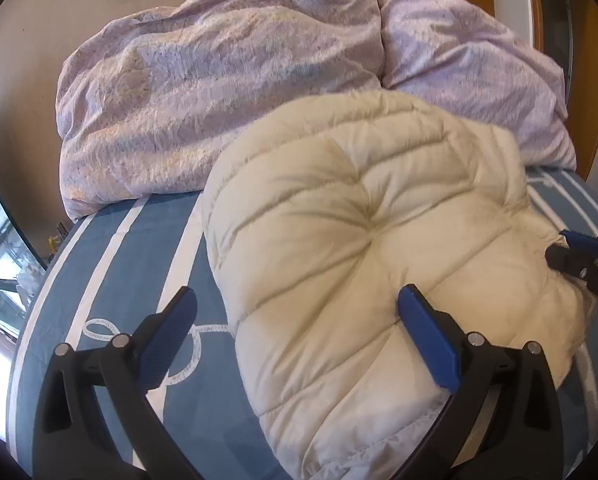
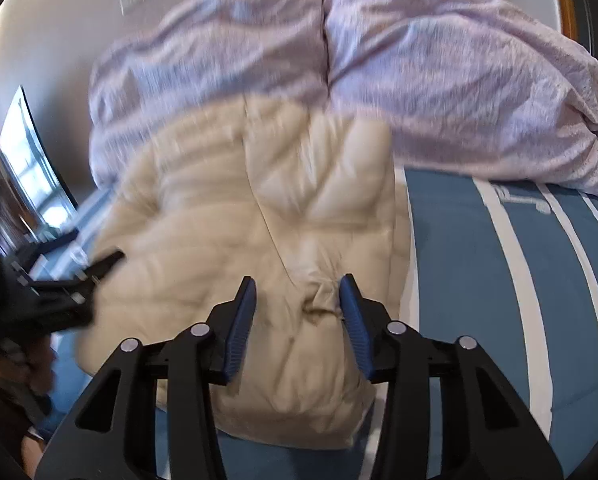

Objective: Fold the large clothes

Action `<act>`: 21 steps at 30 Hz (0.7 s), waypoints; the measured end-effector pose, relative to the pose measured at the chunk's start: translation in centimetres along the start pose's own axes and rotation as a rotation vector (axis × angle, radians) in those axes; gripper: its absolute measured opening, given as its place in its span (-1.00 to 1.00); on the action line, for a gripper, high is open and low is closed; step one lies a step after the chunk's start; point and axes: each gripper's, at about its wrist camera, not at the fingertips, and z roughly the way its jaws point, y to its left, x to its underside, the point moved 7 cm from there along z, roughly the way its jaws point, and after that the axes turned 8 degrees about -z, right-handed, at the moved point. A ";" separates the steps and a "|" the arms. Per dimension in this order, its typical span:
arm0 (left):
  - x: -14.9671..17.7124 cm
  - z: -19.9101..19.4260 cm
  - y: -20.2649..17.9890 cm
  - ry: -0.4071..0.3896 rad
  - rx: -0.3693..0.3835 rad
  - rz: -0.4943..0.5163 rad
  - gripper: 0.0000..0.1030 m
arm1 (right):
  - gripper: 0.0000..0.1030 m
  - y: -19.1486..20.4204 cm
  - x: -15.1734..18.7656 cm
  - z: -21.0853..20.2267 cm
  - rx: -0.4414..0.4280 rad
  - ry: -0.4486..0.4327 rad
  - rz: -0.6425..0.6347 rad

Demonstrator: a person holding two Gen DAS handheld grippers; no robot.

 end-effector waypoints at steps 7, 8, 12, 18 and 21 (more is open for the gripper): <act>1.4 -0.4 1.1 0.030 0.022 -0.057 0.95 | -0.03 0.0 1.6 -0.2 0.025 0.024 0.022; 1.6 -0.9 1.5 0.030 0.032 -0.070 0.95 | 0.18 0.0 1.5 -0.7 0.028 0.023 0.027; 2.7 -2.7 2.5 0.038 0.041 -0.106 0.95 | 0.64 0.3 1.9 -2.7 0.025 0.005 0.056; 4.8 -5.3 3.4 0.054 0.061 -0.164 0.95 | 0.91 0.9 3.4 -4.2 0.043 0.057 0.080; 5.9 -6.4 3.4 0.066 0.069 -0.188 0.95 | 0.97 1.2 4.2 -4.9 0.053 0.072 0.082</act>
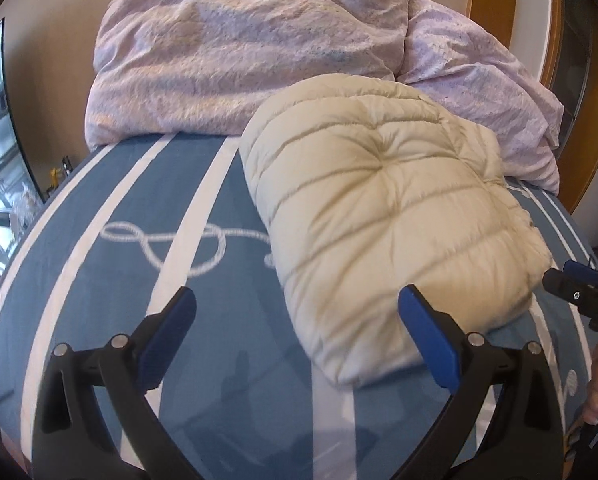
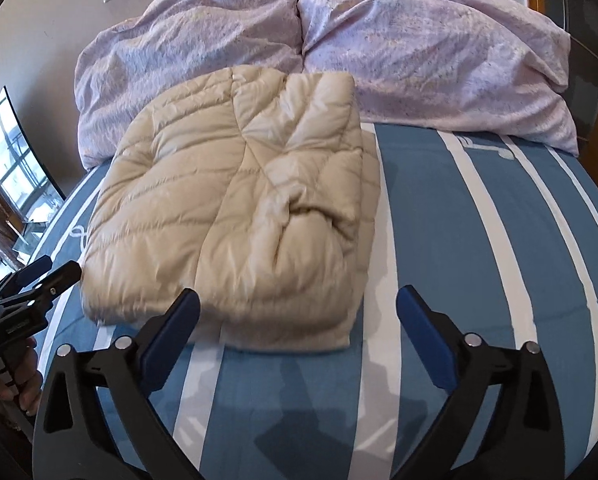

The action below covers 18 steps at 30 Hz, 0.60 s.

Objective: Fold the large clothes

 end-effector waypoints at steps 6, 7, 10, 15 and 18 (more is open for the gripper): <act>2.4 -1.8 0.0 0.018 0.006 -0.029 0.95 | 0.97 0.4 1.8 -2.1 -0.014 -0.010 0.008; 2.8 -2.1 0.0 0.021 0.007 -0.034 0.95 | 0.97 0.5 2.1 -2.5 -0.012 -0.008 0.010; 4.0 -2.9 0.0 0.032 0.021 -0.045 0.95 | 0.97 0.7 2.8 -3.5 -0.011 -0.013 0.016; 5.4 -4.0 -0.3 0.046 0.028 -0.054 0.95 | 0.97 1.4 4.0 -5.1 -0.022 -0.029 0.029; 6.3 -4.6 -0.6 0.060 0.032 -0.053 0.95 | 0.97 1.8 4.5 -5.9 -0.017 -0.045 0.036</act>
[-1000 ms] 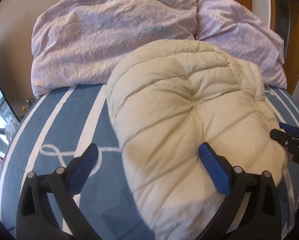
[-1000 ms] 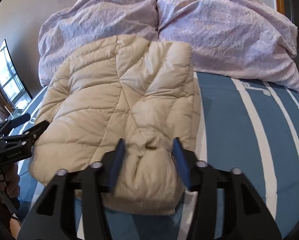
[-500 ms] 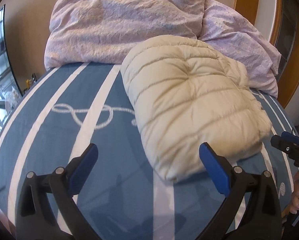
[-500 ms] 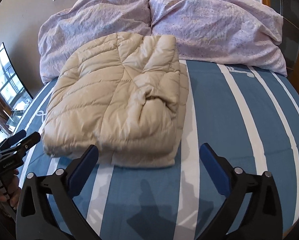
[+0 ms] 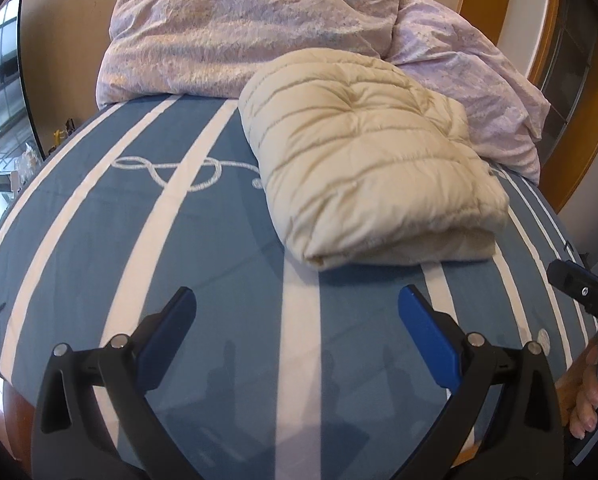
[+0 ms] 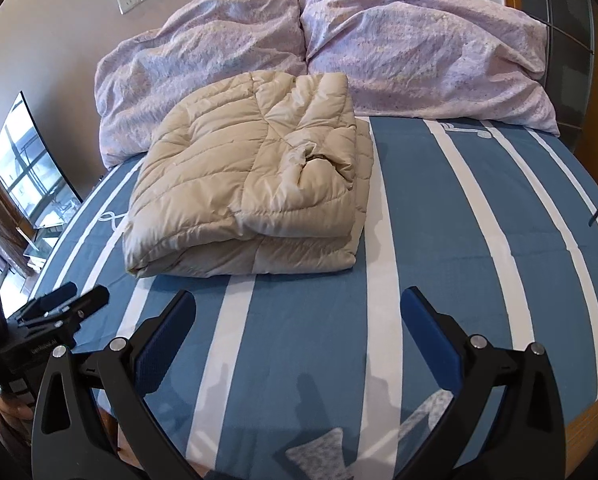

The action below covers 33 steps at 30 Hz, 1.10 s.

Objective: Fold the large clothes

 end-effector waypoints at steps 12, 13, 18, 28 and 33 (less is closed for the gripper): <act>1.6 -1.7 -0.5 0.046 0.036 -0.003 0.95 | 0.97 1.5 0.5 -2.0 -0.004 -0.020 -0.016; 1.7 -1.9 -0.6 0.049 0.042 -0.003 0.95 | 0.97 1.6 0.5 -2.1 -0.007 -0.021 -0.015; 1.7 -2.7 -1.2 0.060 0.065 0.001 0.95 | 0.97 1.9 0.5 -2.9 -0.011 -0.024 -0.020; 1.6 -3.9 -2.0 0.072 0.091 0.001 0.95 | 0.97 2.6 0.6 -4.4 -0.033 -0.031 -0.022; 1.6 -4.1 -2.1 0.071 0.096 -0.001 0.95 | 0.97 2.6 0.7 -4.6 -0.037 -0.031 -0.014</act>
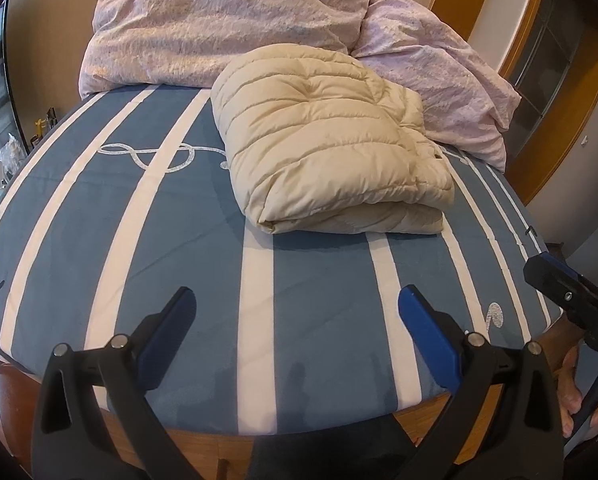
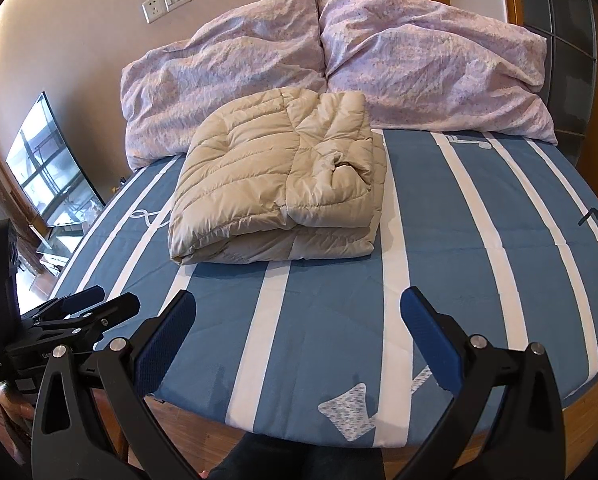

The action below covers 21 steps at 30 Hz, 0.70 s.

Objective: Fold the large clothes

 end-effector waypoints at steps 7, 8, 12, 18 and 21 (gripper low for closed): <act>0.0 -0.1 -0.1 0.000 0.004 -0.010 0.95 | 0.97 0.0 0.1 0.4 0.000 0.012 0.004; 0.0 -0.1 -0.2 0.001 0.005 -0.011 0.95 | 0.97 0.0 0.1 0.5 -0.001 0.013 0.006; 0.1 0.1 -0.2 0.009 0.003 -0.015 0.95 | 0.97 0.0 0.2 0.6 -0.003 0.017 0.007; 0.1 0.6 -0.2 0.021 0.001 -0.020 0.95 | 0.97 0.2 0.2 0.8 -0.014 0.019 0.008; 0.1 0.6 -0.4 0.022 0.002 -0.017 0.95 | 0.97 0.3 0.4 1.0 -0.015 0.023 0.012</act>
